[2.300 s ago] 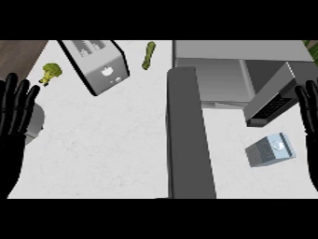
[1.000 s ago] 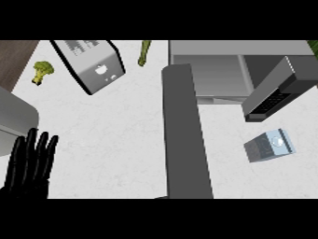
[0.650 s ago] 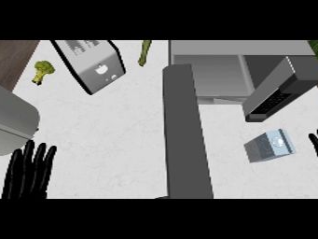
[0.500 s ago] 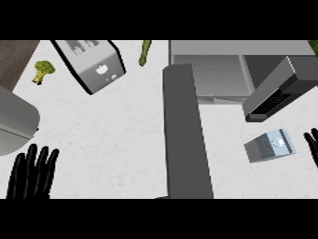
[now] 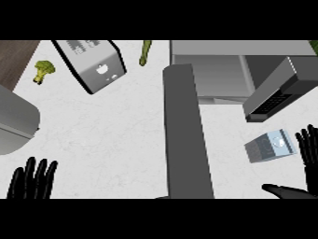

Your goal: Pick up the milk, place it into the microwave and close the microwave

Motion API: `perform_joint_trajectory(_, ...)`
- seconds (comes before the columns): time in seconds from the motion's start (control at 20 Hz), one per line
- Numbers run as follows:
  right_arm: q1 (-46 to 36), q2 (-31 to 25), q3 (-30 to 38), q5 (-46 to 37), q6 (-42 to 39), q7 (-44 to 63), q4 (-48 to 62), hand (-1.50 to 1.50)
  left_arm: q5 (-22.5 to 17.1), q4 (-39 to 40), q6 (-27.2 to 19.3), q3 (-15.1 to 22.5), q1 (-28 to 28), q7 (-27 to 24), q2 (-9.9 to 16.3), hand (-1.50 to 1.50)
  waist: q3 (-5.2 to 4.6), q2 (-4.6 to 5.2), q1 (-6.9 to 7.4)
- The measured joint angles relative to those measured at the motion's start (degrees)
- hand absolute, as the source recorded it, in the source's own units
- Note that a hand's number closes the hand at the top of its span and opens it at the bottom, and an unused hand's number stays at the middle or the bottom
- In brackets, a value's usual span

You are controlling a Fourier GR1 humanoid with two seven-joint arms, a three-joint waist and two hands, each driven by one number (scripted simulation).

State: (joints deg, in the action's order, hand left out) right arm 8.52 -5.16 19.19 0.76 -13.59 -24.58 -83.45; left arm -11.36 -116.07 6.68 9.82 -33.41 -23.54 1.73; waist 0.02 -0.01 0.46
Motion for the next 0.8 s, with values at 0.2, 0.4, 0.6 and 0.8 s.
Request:
perform_joint_trajectory(0.2,-3.26,-1.22,0.65,-1.65,0.99,-4.52,8.6,-1.5,-0.17,0.11,0.34,-0.14,-0.59,-0.89,0.29,-1.5,0.0,0.01,-0.03)
perform_joint_trajectory(0.4,-5.92,-4.16,2.12,-2.44,0.22,-11.01,17.88,-1.5,-0.52,-0.09,0.98,-0.24,-2.22,-2.25,0.58,-1.5,0.02,0.01,0.0)
perform_joint_trajectory(0.6,-9.46,-5.4,2.48,-3.53,0.9,-17.46,27.1,-1.5,-1.71,0.69,1.93,-1.57,-1.73,-2.26,1.37,-1.5,0.02,0.03,0.01)
perform_joint_trajectory(0.8,-12.3,-7.13,3.02,-4.02,1.23,-22.14,34.83,-1.5,-0.38,0.75,1.48,0.3,-3.07,-3.45,0.33,-1.5,0.01,0.02,0.04)
